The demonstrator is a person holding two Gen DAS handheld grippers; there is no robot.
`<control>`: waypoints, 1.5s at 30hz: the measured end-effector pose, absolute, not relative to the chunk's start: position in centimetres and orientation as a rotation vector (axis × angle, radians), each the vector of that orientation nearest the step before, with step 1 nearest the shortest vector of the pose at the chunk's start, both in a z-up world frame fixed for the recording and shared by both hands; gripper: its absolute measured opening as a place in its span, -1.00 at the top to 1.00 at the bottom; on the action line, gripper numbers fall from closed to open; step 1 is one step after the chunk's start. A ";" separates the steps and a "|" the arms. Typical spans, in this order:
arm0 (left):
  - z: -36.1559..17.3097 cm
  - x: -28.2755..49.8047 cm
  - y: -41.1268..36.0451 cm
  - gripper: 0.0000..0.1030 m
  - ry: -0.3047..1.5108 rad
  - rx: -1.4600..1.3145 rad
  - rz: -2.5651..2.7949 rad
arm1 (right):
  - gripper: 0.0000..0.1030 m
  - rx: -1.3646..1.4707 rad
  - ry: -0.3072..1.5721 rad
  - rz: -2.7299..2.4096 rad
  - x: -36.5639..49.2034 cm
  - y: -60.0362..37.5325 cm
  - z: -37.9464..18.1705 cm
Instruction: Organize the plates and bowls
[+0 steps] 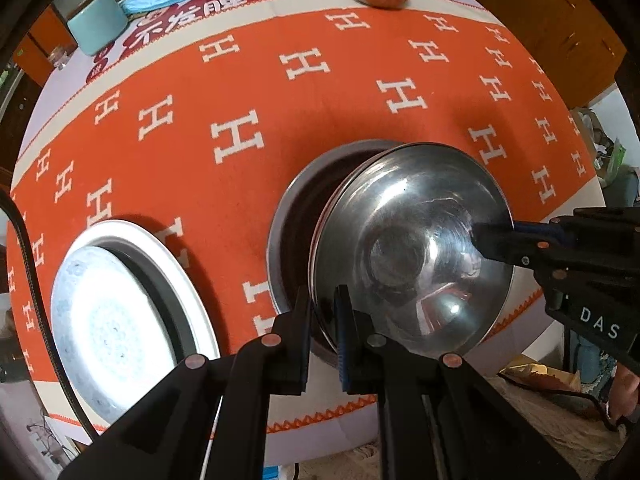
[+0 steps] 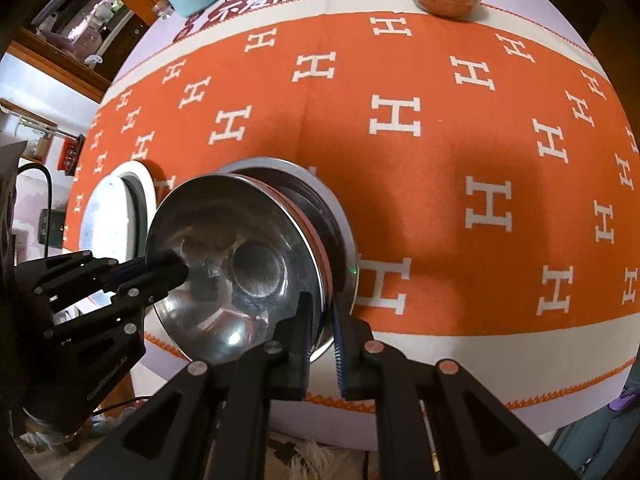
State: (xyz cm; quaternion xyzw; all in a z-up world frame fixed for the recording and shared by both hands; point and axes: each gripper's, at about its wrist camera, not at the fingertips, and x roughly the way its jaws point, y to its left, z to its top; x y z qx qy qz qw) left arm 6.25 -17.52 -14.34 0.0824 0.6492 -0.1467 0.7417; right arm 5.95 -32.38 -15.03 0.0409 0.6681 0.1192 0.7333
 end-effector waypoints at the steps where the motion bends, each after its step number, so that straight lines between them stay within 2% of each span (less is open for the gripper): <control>1: -14.5 6.3 -17.5 0.83 1.427 0.181 -0.321 | 0.81 0.088 1.469 0.262 6.0 -32.4 -15.1; 14: -15.4 6.8 -17.2 0.83 1.426 0.169 -0.319 | 0.81 0.038 1.460 0.244 6.9 -31.6 -15.8; 19: -15.5 6.9 -17.1 0.76 1.429 0.153 -0.323 | 0.81 0.012 1.457 0.242 7.0 -31.3 -15.7; 25: -15.4 6.7 -17.4 0.58 1.426 0.143 -0.338 | 0.81 -0.038 1.441 0.240 6.8 -30.8 -15.5; 28: -15.0 6.5 -17.4 0.36 1.412 0.139 -0.345 | 0.80 -0.117 1.414 0.215 6.5 -30.1 -15.2; 30: -14.4 6.4 -17.3 -0.33 1.383 0.150 -0.327 | 0.78 -0.137 1.403 0.211 6.4 -29.9 -15.0; 31: -13.9 6.3 -17.2 -0.43 1.354 0.159 -0.306 | 0.77 -0.137 1.403 0.213 6.4 -29.9 -15.0; 37: -12.8 6.5 -16.6 -0.45 1.318 0.121 -0.303 | 0.75 -0.096 1.414 0.238 6.4 -30.3 -14.8; 39: -12.8 6.4 -16.4 -0.45 1.318 0.122 -0.295 | 0.67 -0.086 1.411 0.245 6.3 -30.3 -14.7; 41: -12.8 6.4 -16.5 -0.45 1.318 0.119 -0.297 | 0.44 -0.081 1.401 0.251 6.3 -30.3 -14.4; 45: -12.6 6.3 -16.6 -0.45 1.306 0.125 -0.292 | 0.39 -0.066 1.377 0.263 6.2 -30.4 -13.7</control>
